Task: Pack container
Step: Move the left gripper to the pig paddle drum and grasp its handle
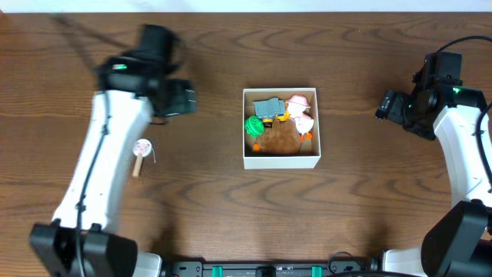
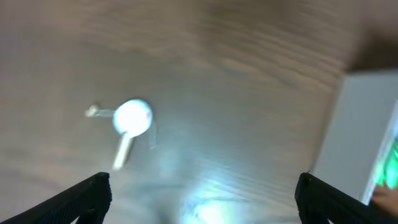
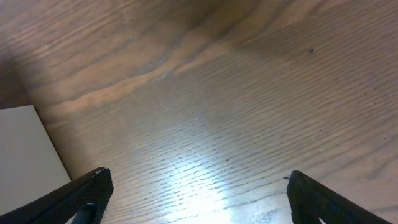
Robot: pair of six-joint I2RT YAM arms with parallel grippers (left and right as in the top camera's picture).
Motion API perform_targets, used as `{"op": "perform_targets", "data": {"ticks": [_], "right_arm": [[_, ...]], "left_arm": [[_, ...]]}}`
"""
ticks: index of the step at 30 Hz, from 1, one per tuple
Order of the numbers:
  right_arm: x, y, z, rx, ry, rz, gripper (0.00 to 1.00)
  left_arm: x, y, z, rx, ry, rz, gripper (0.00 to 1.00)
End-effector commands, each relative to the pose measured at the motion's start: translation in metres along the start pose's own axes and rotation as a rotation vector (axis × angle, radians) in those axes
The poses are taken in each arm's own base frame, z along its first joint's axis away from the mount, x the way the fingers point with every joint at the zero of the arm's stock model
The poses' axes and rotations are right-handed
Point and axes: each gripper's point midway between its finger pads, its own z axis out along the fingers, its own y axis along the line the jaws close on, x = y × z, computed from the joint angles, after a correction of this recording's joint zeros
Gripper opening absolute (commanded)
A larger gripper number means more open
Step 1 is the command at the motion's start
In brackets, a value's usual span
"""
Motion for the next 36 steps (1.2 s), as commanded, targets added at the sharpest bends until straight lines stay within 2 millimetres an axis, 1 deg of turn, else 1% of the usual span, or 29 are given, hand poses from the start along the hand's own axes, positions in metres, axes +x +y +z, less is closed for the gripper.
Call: {"op": "perform_targets", "data": {"ticks": [1,2,6,8,11,15,16,20,29,32,36], "right_arm": [[0.001,0.002,0.001,-0.008,0.004,-0.012,0.92],[0.001,0.002,0.001,-0.008,0.004,-0.012,0.92],[0.001,0.002,0.001,-0.008,0.004,-0.012,0.92],[0.001,0.002,0.001,-0.007,0.006,-0.012,0.92],[0.002,0.002,0.001,-0.007,0.006,-0.012,0.92],[0.002,0.002,0.001,-0.007,0.007,-0.012,0.92],[0.001,0.002,0.001,-0.008,0.005,-0.012,0.93],[-0.001,0.003,0.001,-0.01,-0.003,-0.012,0.92],[-0.001,0.003,0.001,-0.011,-0.006,-0.012,0.92],[-0.001,0.003,0.001,-0.011,-0.005,-0.012,0.92],[0.0,0.003,0.001,-0.01,-0.002,-0.012,0.92]], "left_arm": [[0.005,0.016,0.005,0.027,0.058,-0.161,1.0],[0.008,0.021,0.01,0.022,0.076,-0.189,0.98],[0.024,0.041,0.035,-0.027,0.154,-0.252,0.98],[0.029,0.05,0.048,-0.044,0.184,-0.266,0.98],[0.035,0.069,0.068,-0.063,0.213,-0.285,0.98],[0.044,0.094,0.083,-0.073,0.24,-0.261,0.98],[0.051,0.101,0.087,-0.075,0.266,-0.225,0.98],[0.067,0.106,0.099,-0.068,0.306,-0.128,0.98],[0.107,0.107,0.141,-0.06,0.345,-0.053,0.98],[0.112,0.108,0.152,-0.055,0.334,-0.024,0.98],[0.111,0.107,0.158,-0.051,0.311,-0.011,0.98]]}}
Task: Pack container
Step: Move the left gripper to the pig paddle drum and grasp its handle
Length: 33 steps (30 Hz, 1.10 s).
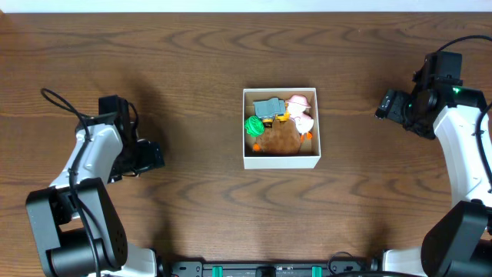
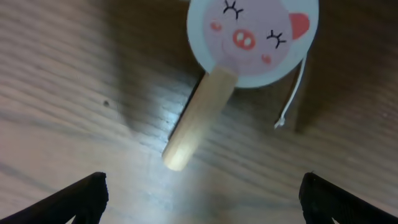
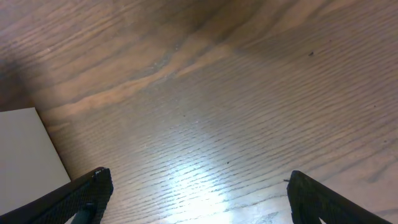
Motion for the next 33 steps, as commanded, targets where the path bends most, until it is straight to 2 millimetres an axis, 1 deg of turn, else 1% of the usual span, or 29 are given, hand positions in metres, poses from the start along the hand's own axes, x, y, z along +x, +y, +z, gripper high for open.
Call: {"op": "perform_targets", "data": {"ticks": [1,6,12,15,22,28,30,31,33], "right_arm": [[0.002,0.002,0.001,-0.007,0.007,-0.012,0.92],[0.002,0.002,0.001,-0.007,0.009,-0.012,0.92],[0.002,0.002,0.001,-0.007,0.008,-0.012,0.92],[0.002,0.002,0.001,-0.007,0.008,-0.012,0.92],[0.002,0.002,0.001,-0.006,0.009,-0.012,0.92],[0.002,0.002,0.001,-0.007,0.009,-0.012,0.92],[0.002,0.002,0.001,-0.007,0.008,-0.012,0.92],[0.002,0.002,0.001,-0.007,0.009,-0.012,0.92],[0.002,0.002,0.001,-0.007,0.008,-0.012,0.92]], "left_arm": [[-0.003,0.0,0.003,0.002,-0.021,0.043,0.98],[-0.016,-0.001,0.003,0.006,-0.074,0.081,0.98],[-0.02,-0.002,0.008,0.006,-0.081,0.089,0.98],[-0.02,-0.002,0.016,0.005,-0.062,0.09,0.98],[-0.011,-0.002,0.036,-0.001,0.012,0.094,0.98],[-0.01,-0.002,0.038,-0.002,0.02,0.093,0.98],[-0.009,-0.002,0.038,-0.002,0.024,0.094,0.88],[-0.009,-0.002,0.038,-0.002,0.025,0.094,0.78],[-0.008,-0.002,0.038,-0.002,0.03,0.094,0.68]]}}
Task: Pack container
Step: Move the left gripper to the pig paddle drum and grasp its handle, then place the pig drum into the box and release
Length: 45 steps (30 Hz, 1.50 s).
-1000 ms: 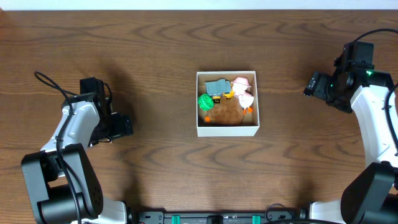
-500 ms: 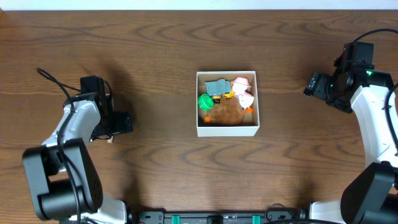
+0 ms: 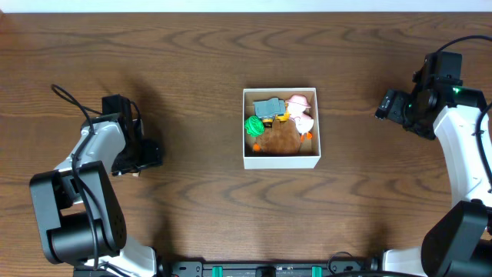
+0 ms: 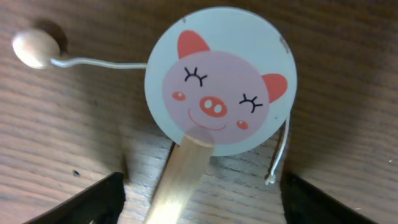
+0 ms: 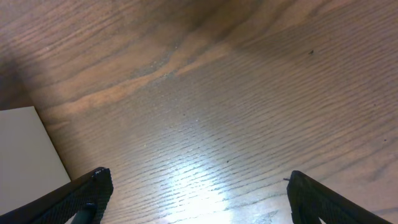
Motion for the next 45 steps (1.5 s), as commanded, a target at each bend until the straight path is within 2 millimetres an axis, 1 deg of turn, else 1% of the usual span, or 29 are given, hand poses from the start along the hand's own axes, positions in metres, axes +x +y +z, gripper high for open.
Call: {"op": "perform_targets", "data": {"ticks": [1,3,5,7,9,10,17,18,20,22,23,25,28,31,34,37,38,40,41,42,43,45], "right_arm": [[0.001,0.002,0.001,-0.008,0.004,-0.012,0.93],[0.001,0.002,0.001,-0.008,0.004,-0.012,0.93],[0.001,0.002,0.001,-0.008,0.004,-0.012,0.93],[0.001,0.002,0.001,-0.008,0.004,-0.012,0.93],[0.001,0.002,0.001,-0.007,0.005,-0.012,0.93],[0.001,0.002,0.001,-0.008,0.004,-0.012,0.93],[0.001,0.002,0.001,-0.007,0.005,-0.012,0.93],[0.001,0.002,0.001,-0.008,0.004,-0.012,0.93],[0.001,0.002,0.001,-0.007,0.005,-0.012,0.93],[0.001,0.002,0.001,-0.008,0.004,-0.012,0.93],[0.001,0.002,0.001,-0.008,0.004,-0.012,0.93],[0.001,0.002,0.001,-0.008,0.004,-0.012,0.93],[0.001,0.002,0.001,-0.008,0.003,-0.012,0.93],[0.0,0.003,0.001,-0.008,0.001,-0.012,0.93],[-0.001,0.003,0.001,-0.009,-0.003,-0.012,0.93],[-0.002,0.003,0.001,-0.01,-0.007,-0.012,0.93],[-0.002,0.003,0.001,-0.011,-0.01,-0.012,0.93],[-0.003,0.003,0.001,-0.011,-0.011,-0.012,0.93],[-0.003,0.003,0.001,-0.011,-0.011,-0.012,0.93],[-0.003,0.003,0.001,-0.011,-0.011,-0.012,0.93],[-0.003,0.003,0.001,-0.011,-0.011,-0.012,0.93],[-0.003,0.003,0.001,-0.011,-0.011,-0.012,0.93]], "left_arm": [[0.012,0.006,0.013,-0.031,0.062,0.002,0.64],[0.014,0.006,0.013,-0.031,0.069,0.002,0.58],[0.015,0.006,0.013,-0.031,0.073,0.002,0.48],[0.015,0.006,0.013,-0.032,0.073,0.002,0.34],[0.015,0.006,0.013,-0.032,0.073,0.002,0.25],[0.015,0.006,0.013,-0.031,0.073,0.002,0.24],[0.015,0.006,0.013,-0.031,0.073,0.002,0.23],[0.015,0.006,0.013,-0.031,0.072,0.002,0.2],[0.013,0.006,0.012,-0.032,0.069,-0.003,0.06],[0.008,0.006,0.009,-0.031,0.054,-0.029,0.06],[0.005,0.006,0.006,-0.031,0.047,-0.047,0.06],[-0.003,0.005,-0.007,-0.031,0.028,-0.084,0.06],[-0.019,-0.004,-0.036,-0.012,-0.019,-0.075,0.06],[-0.036,-0.03,-0.079,0.056,-0.098,-0.025,0.06],[-0.046,-0.074,-0.129,0.156,-0.206,0.074,0.06],[-0.047,-0.121,-0.171,0.21,-0.326,0.211,0.06],[-0.044,-0.142,-0.184,0.23,-0.372,0.285,0.06],[-0.036,-0.178,-0.2,0.263,-0.444,0.428,0.06],[-0.03,-0.196,-0.204,0.277,-0.467,0.497,0.06],[-0.021,-0.218,-0.207,0.293,-0.488,0.588,0.06],[-0.012,-0.235,-0.206,0.3,-0.494,0.67,0.06],[0.004,-0.258,-0.2,0.303,-0.482,0.79,0.06]]}}
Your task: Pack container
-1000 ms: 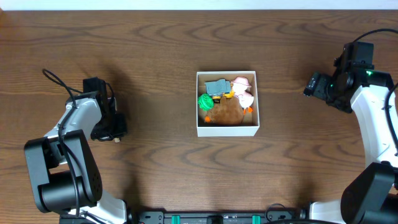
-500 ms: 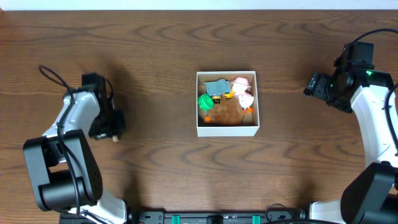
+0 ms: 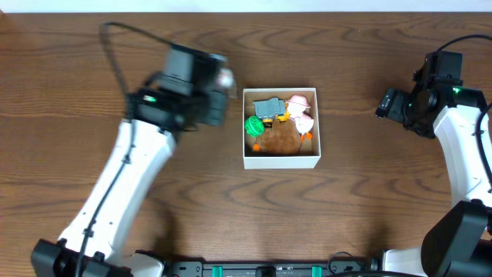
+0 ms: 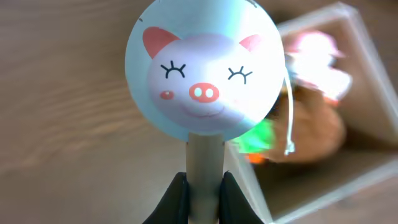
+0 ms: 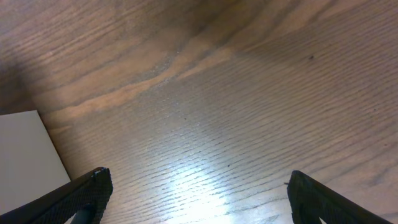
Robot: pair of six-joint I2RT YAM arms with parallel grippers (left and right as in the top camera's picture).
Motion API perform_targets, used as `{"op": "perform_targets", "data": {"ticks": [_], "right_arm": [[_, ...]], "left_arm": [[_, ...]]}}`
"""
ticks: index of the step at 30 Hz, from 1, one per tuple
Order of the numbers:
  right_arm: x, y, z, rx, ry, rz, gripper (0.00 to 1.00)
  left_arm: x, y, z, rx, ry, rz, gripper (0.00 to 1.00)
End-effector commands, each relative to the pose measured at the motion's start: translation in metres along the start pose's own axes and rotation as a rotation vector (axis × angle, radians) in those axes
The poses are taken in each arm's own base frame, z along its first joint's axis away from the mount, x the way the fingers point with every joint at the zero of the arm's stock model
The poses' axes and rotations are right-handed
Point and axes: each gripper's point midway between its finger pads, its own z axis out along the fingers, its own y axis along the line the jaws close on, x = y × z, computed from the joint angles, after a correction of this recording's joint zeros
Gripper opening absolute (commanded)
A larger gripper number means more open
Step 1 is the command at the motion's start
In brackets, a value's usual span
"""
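My left gripper point(image 4: 203, 198) is shut on the wooden handle of a pig-face rattle drum point(image 4: 205, 81), held in the air just left of the white box point(image 3: 281, 159). In the overhead view the drum point(image 3: 224, 78) shows blurred at the gripper's tip, near the box's far left corner. The box holds a grey toy, a green ball, a brown plush and a pink-white figure. My right gripper point(image 5: 196, 196) stands open over bare wood at the far right, nothing between its fingers.
The brown wooden table point(image 3: 369, 192) spreads all around the box. A corner of the white box point(image 5: 28, 158) shows at the left of the right wrist view. The right arm point(image 3: 461, 146) runs along the table's right edge.
The left gripper has shut on the drum's handle and now holds it off the table beside the box's left edge; before, it stood open around the drum at the far left. The right arm is unmoved.
The drum lay on the table at the left with the left gripper some way off. Then the gripper was open low over it, then closer with the handle between its fingers. Now the drum is gripped and held up next to the box.
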Motion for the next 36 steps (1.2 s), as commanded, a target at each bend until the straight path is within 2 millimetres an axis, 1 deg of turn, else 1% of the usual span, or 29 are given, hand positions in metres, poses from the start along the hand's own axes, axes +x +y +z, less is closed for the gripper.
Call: {"op": "perform_targets", "data": {"ticks": [1,3,6,11,12,14,15,16,17,18,21,24,27,32,36], "right_arm": [[0.001,0.002,0.001,-0.007,0.004,-0.012,0.93],[0.001,0.002,0.001,-0.007,0.004,-0.012,0.93],[0.001,0.002,0.001,-0.007,0.003,-0.012,0.93],[0.001,0.002,0.001,-0.007,0.003,-0.012,0.93],[0.001,0.002,0.001,-0.007,0.003,-0.012,0.93],[0.001,0.002,0.001,-0.007,0.004,-0.012,0.93],[0.001,0.002,0.001,-0.007,0.004,-0.012,0.93],[0.001,0.002,0.001,-0.007,0.004,-0.012,0.93],[0.001,0.002,0.001,-0.007,0.004,-0.012,0.93],[0.001,0.002,0.001,-0.007,0.004,-0.012,0.93],[0.001,0.002,0.001,-0.007,0.005,-0.012,0.93],[0.002,0.002,0.001,-0.007,0.006,-0.014,0.93],[0.002,0.002,0.001,-0.006,0.008,-0.02,0.93],[0.001,0.002,0.001,-0.006,0.005,-0.02,0.93],[-0.001,0.003,0.001,-0.01,-0.004,-0.03,0.93]], "left_arm": [[0.013,-0.043,0.02,0.071,0.061,0.211,0.06],[0.022,-0.061,0.03,0.095,0.097,0.244,0.06],[0.038,-0.081,0.044,0.12,0.157,0.287,0.06],[0.053,-0.102,0.058,0.144,0.212,0.339,0.06],[0.055,-0.105,0.058,0.148,0.215,0.346,0.1],[0.057,-0.11,0.058,0.154,0.221,0.358,0.42],[0.058,-0.111,0.058,0.155,0.221,0.362,0.49],[0.058,-0.112,0.058,0.157,0.221,0.365,0.5],[0.058,-0.112,0.058,0.156,0.221,0.364,0.55],[0.058,-0.112,0.058,0.156,0.221,0.364,0.62],[0.058,-0.111,0.058,0.155,0.221,0.362,0.62],[0.057,-0.104,0.059,0.119,0.22,0.36,0.63],[0.054,-0.086,0.058,0.035,0.224,0.32,0.62],[0.048,-0.047,0.046,-0.061,0.218,0.168,0.63],[0.035,-0.008,0.03,-0.121,0.166,0.023,0.63]]}}
